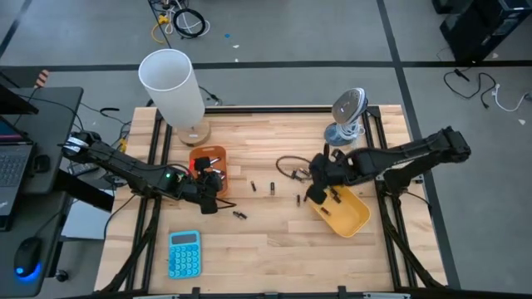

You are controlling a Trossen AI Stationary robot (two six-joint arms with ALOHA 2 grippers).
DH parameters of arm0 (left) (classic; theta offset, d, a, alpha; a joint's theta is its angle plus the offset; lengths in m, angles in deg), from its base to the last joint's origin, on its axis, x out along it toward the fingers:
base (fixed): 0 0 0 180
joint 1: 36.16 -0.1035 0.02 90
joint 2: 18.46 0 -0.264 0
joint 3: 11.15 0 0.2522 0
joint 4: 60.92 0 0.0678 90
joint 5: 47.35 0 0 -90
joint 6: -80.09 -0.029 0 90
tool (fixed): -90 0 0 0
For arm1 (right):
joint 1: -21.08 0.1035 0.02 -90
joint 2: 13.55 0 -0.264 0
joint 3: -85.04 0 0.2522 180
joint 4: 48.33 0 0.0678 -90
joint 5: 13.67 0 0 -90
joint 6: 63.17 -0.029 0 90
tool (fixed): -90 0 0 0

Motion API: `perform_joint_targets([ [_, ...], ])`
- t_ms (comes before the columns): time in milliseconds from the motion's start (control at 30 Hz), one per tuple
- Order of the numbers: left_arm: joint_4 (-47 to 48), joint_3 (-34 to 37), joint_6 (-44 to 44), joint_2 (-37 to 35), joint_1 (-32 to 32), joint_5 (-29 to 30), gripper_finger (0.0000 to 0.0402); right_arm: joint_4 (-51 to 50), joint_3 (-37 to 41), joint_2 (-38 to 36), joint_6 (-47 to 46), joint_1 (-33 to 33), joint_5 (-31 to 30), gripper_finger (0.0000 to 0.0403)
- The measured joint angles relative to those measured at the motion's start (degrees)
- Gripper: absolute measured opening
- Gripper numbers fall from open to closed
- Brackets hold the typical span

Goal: Sort batteries
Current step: Put the gold battery into the yellow bin

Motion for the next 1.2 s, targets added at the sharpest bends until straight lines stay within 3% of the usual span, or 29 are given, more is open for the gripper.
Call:
perform_joint_targets([
  [433, -0.31, 0.00, 0.00, 0.00, 0.00, -0.02, 0.0076, 9.22, -0.04, 0.23, 9.94, -12.91, 4.95, 0.0009],
  [1200, -1.31, 0.00, -0.04, 0.00, -0.02, -0.02, 0.0076, 11.46, -0.07, 15.94, 11.47, -18.30, 9.62, 0.0039],
])
